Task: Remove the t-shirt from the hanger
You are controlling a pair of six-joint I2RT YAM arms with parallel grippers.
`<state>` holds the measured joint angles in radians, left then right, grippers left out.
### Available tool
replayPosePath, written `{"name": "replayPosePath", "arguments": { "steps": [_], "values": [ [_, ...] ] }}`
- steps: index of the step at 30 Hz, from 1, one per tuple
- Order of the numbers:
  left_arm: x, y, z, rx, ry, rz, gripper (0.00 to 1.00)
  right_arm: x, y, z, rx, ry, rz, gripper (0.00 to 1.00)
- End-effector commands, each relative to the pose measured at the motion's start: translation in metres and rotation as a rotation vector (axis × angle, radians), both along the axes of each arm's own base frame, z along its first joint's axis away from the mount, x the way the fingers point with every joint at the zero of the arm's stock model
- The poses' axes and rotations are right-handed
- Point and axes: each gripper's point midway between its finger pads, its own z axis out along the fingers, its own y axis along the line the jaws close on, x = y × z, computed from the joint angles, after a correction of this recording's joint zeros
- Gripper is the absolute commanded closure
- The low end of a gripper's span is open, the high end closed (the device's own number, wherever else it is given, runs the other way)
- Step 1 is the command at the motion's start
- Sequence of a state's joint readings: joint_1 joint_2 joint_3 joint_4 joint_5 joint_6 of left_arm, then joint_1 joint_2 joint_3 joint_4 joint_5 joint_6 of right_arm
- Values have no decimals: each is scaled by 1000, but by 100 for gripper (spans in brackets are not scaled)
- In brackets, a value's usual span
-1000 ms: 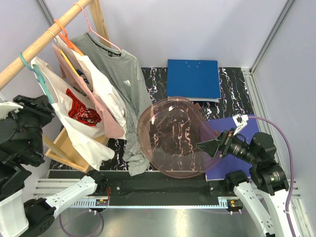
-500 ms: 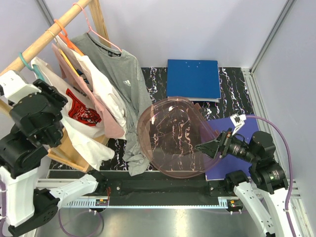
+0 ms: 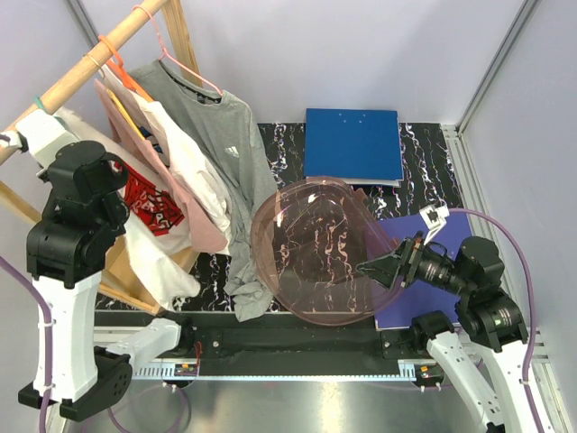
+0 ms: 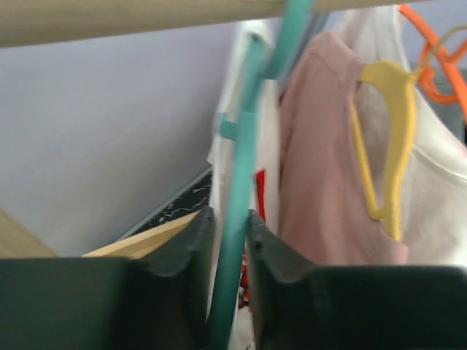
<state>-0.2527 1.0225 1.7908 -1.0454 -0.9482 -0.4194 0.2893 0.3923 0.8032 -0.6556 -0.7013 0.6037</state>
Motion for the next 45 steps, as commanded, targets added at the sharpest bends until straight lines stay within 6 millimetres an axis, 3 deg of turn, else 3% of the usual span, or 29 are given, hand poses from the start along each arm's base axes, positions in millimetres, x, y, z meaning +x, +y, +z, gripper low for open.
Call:
{"name": "replayPosePath", "arguments": {
  "steps": [1,4,10,18,22,28,32,34,35,37,38,40,41,44,45],
  "values": [
    [18,-13,12,-23,-45,-85,85,-2,3,19,5,-61,30,0],
    [15,-17,26,-27,-74,-117,100,1,3,18,1,-55,29,0],
    [0,-27,57,-60,-154,-214,100,4,4,20,-10,-65,32,0],
    [-41,-42,95,-137,-305,-363,100,8,6,24,-21,-65,44,0],
    [-67,-52,97,-182,-349,-454,100,3,11,22,-34,-78,124,0],
    [-101,-69,77,-295,-388,-570,100,-10,25,12,-64,-95,284,0],
    [-109,-92,81,-359,-421,-694,100,-8,37,15,-126,-92,345,0],
    [-113,-103,84,-382,-424,-760,100,1,48,20,-166,-96,355,0],
    [-118,-106,85,-397,-432,-782,100,-9,60,23,-173,-108,414,0],
    [-125,-107,87,-409,-451,-791,100,-1,77,29,-205,-127,398,0],
    [-126,-103,87,-412,-459,-775,100,-21,95,34,-197,-160,485,0],
    [-131,-96,85,-402,-474,-742,100,-20,121,42,-226,-202,472,0],
    [-130,-88,84,-396,-483,-698,100,-39,139,51,-210,-250,529,0],
    [-125,-72,73,-382,-476,-605,100,-33,184,70,-230,-362,459,0],
    [-124,-70,70,-385,-473,-586,100,-43,206,76,-227,-388,487,0]
  ]
}}
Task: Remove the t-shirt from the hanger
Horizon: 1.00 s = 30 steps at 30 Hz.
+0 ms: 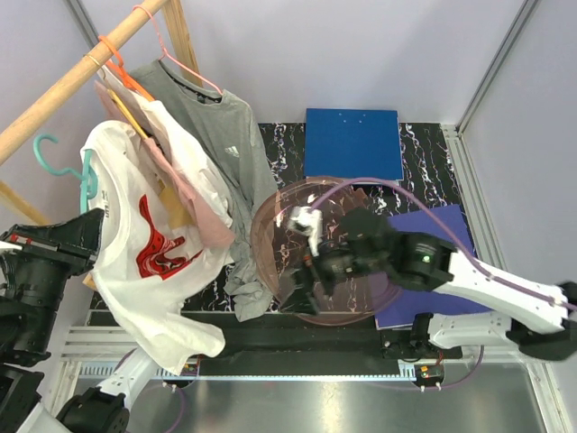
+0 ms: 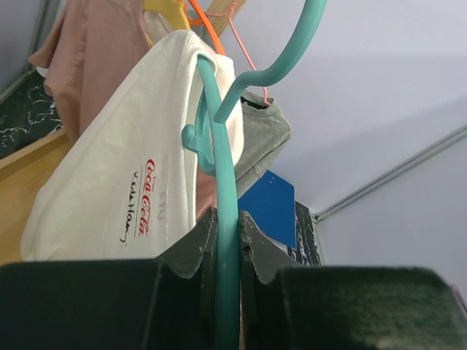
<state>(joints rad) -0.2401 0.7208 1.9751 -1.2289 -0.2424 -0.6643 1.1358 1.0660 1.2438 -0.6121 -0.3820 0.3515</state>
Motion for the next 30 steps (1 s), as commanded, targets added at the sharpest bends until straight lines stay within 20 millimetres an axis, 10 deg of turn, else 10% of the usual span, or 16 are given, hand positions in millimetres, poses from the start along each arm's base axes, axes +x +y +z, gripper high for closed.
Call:
{"name": "replayPosePath", "arguments": {
  "steps": [1,10,14,21,24,28,30],
  "values": [
    [4,17,14,-62,-79,106,100,11,69,53,127,-252,-98,0],
    [16,23,-8,-144,-44,165,100,-32,183,92,255,-385,-4,0],
    [18,20,-14,-156,-32,155,100,-47,226,74,246,-359,53,0],
    [18,24,-20,-146,-28,179,100,-71,251,61,262,-326,103,4],
    [18,27,-20,-161,-40,191,100,-64,253,50,237,-325,60,26],
    [22,27,-21,-161,-48,201,100,-68,246,46,237,-289,48,90],
    [25,29,-20,-142,-56,214,100,-74,235,44,229,-285,42,100]
  ]
}}
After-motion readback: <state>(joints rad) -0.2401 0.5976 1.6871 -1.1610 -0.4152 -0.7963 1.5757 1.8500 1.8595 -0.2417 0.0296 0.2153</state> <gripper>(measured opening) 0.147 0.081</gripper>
